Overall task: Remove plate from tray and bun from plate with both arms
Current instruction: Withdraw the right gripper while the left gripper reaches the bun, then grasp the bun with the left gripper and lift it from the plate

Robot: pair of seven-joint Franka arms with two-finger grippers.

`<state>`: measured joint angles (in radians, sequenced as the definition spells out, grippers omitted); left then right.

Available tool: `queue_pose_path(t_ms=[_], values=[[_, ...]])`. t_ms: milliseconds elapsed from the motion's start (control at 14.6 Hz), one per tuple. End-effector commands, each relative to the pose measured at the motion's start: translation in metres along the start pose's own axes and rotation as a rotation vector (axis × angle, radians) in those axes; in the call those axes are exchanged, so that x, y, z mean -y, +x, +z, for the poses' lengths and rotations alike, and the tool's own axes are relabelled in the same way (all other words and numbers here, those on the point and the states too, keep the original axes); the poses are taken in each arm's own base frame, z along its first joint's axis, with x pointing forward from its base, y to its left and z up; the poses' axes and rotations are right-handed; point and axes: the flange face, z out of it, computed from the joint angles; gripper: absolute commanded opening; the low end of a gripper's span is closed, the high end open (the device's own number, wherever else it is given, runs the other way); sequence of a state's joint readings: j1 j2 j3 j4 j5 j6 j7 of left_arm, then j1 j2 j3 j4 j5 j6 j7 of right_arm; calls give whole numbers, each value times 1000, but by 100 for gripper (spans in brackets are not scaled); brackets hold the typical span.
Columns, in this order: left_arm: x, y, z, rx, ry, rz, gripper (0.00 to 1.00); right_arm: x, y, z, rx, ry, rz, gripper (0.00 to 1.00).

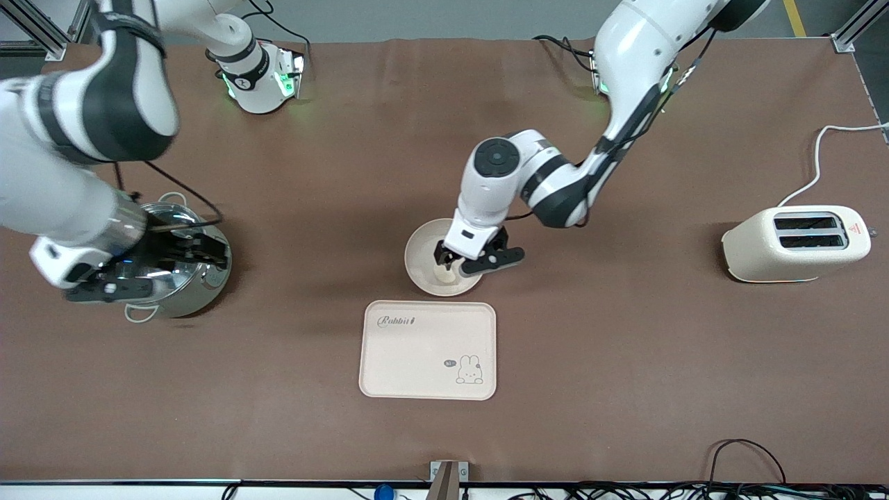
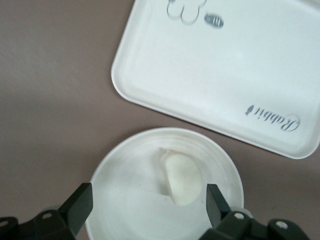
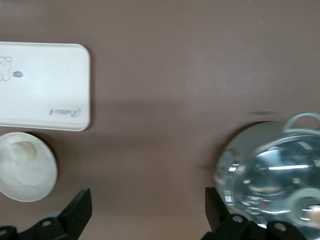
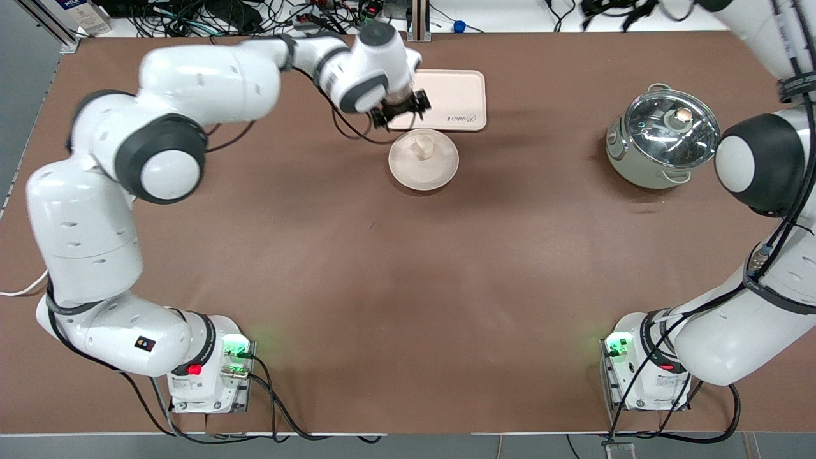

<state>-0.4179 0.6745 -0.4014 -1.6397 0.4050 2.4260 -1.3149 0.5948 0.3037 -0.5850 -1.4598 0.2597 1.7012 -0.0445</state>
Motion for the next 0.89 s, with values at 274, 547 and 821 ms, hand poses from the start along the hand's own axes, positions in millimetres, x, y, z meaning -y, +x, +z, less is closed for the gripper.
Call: queue_pose_path(t_ms=[274, 547, 821], values=[[-28, -28, 57, -7, -66, -60, 100, -65, -23, -48, -11, -2, 36, 100], [-32, -18, 68, -16, -71, -113, 91, -60, -26, -65, -1, -15, 25, 100], [-32, -18, 70, -17, -79, -120, 58, -59, -30, -82, -26, -49, 13, 100]])
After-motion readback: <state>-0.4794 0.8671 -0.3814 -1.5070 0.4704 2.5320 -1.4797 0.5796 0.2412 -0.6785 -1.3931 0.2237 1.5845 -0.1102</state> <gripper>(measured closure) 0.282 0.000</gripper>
